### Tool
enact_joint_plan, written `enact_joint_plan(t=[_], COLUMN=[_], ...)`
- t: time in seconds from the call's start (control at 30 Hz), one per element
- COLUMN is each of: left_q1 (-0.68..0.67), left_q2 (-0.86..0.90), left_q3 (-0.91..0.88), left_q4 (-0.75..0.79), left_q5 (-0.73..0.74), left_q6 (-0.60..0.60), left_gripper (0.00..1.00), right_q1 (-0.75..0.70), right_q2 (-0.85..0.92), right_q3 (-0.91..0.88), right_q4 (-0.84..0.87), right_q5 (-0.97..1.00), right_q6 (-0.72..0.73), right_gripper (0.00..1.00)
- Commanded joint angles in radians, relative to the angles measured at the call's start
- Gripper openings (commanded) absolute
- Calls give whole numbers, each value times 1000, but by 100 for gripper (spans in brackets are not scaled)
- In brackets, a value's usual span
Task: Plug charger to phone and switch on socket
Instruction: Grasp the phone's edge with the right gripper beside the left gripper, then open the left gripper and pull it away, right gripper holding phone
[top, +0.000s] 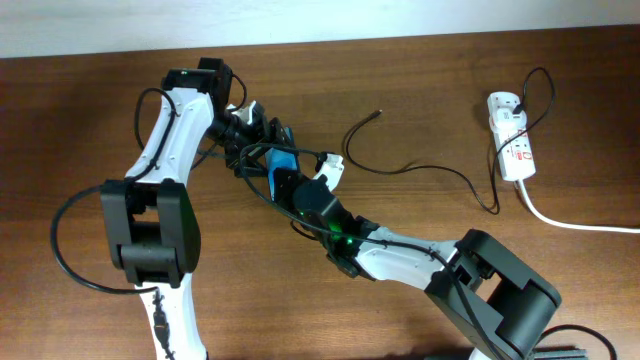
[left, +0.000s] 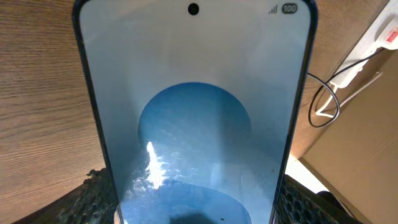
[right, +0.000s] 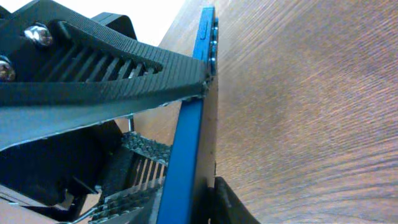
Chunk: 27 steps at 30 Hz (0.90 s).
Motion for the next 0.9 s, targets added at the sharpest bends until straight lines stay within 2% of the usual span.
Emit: enact_joint_plan(t=[0.0, 0.1, 0.13, 0.27, 0.3, 0.47, 0.6, 0.63, 0.67, 0.73, 0.83, 0.87], left_q1=[-4, -4, -4, 13, 22, 119, 275, 337, 367, 458, 618, 643], left_q2=[-2, -2, -2, -3, -4, -123, -346, -447, -500, -649, -988, -1089], left_q3=[22, 22, 22, 23, 23, 23, 22, 19, 15, -34, -338, -490], left_q4=[-2, -1, -1, -2, -3, 20, -26, -77, -102, -114, 58, 178], left_q5=[29, 29, 29, 30, 31, 67, 68, 80, 82, 84, 153, 141], left_q6=[-7, -7, -7, -2, 9, 183, 324, 404, 440, 463, 446, 361], left_gripper=[65, 67, 70, 82, 88, 94, 96, 96, 99, 99, 99, 99], right_q1=[-3, -14, -14, -29, -39, -82, -125, -149, -159, -182, -184, -185], right_q2=[8, 8, 8, 5, 3, -31, -112, -132, -137, -142, -142, -142], right_q3=[18, 18, 18, 18, 18, 18, 18, 18, 18, 18, 18, 18], right_q4=[4, 4, 4, 4, 4, -1, -42, -85, -100, -108, -108, -108], right_q5=[20, 11, 8, -12, -35, -125, -230, -290, -319, -401, -480, -517], right_q6=[-2, -5, -5, -5, -5, -34, -95, -96, -96, -111, -129, -129], right_gripper=[13, 7, 4, 4, 4, 4, 4, 4, 4, 4, 4, 4])
